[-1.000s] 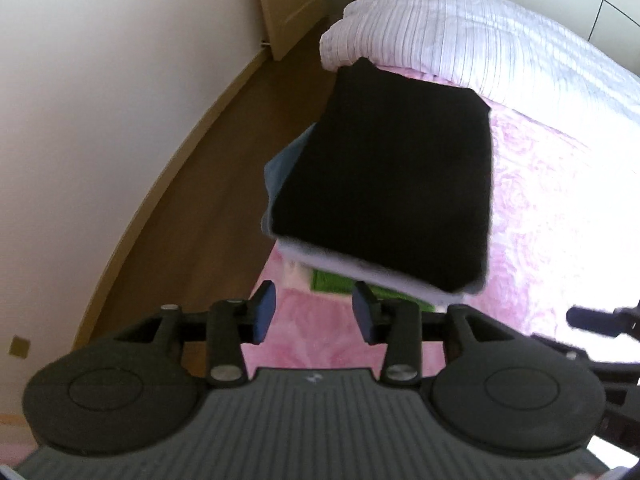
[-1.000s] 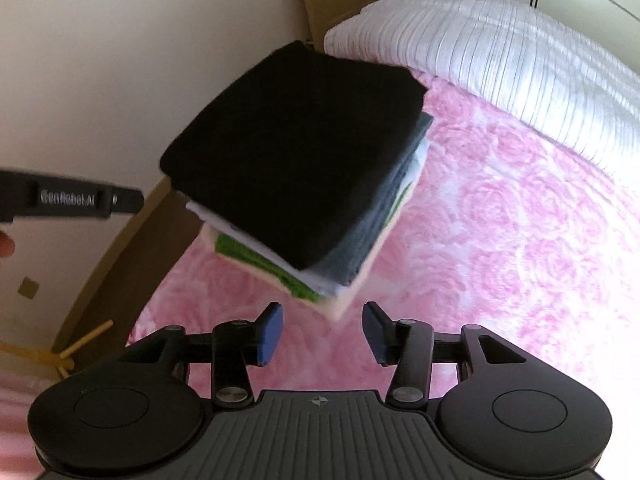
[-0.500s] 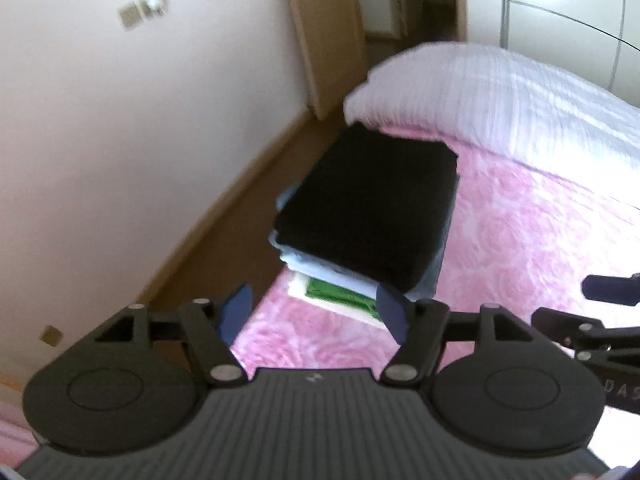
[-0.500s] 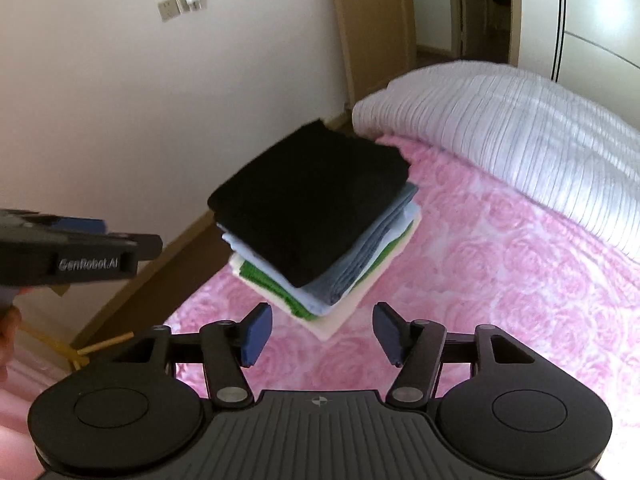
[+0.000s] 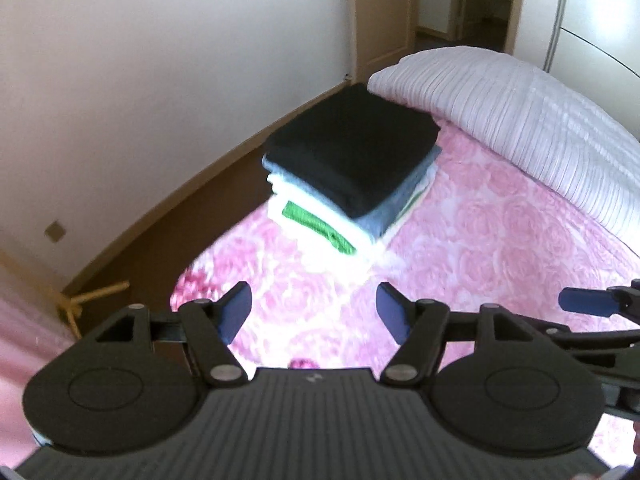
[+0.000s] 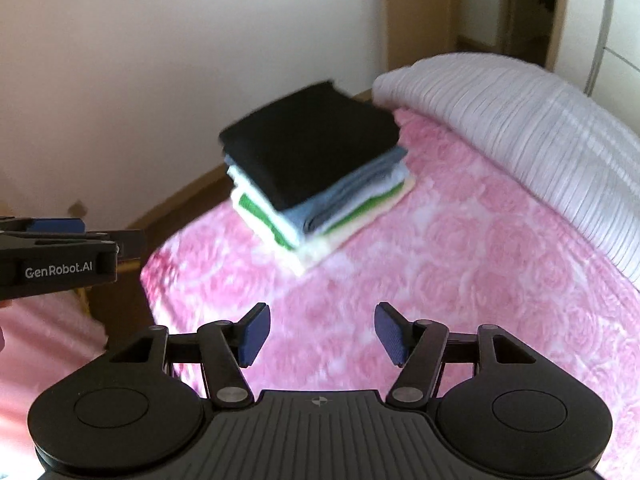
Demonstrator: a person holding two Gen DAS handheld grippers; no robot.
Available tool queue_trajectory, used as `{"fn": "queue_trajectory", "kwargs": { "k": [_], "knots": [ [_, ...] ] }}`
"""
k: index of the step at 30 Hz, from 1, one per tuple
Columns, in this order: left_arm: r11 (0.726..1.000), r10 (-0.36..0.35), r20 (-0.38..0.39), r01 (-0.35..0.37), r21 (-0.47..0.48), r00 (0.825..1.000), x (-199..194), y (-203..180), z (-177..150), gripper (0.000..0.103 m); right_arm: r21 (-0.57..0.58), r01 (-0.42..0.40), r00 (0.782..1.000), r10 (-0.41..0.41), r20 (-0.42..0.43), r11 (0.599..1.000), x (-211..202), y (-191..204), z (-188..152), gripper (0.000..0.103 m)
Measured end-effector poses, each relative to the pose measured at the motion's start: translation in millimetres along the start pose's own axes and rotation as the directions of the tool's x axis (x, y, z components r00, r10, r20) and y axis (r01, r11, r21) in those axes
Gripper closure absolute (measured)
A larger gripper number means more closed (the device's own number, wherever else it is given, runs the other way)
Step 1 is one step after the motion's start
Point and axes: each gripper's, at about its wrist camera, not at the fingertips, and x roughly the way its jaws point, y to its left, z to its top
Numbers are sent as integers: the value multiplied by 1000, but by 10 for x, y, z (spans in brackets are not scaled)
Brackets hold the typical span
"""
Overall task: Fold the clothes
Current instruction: 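Pull both open grippers back from the stacked clothes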
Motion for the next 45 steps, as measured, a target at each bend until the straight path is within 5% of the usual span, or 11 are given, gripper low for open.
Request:
{"fn": "queue_trajectory", "kwargs": {
  "k": [9, 16, 45],
  "knots": [
    [994, 59, -19, -60, -87, 998, -299, -270, -424, 37, -64, -29, 996, 24, -87, 998, 34, -208, -234, 41],
    [989, 73, -12, -74, -125, 997, -345, -464, -439, 37, -129, -31, 994, 18, -105, 991, 48, -303, -204, 41],
    [972, 104, -122, -127, -197, 987, 479, -813, -38, 37, -218, -95, 979, 52, -197, 971, 810, -755, 503, 41]
  ]
}}
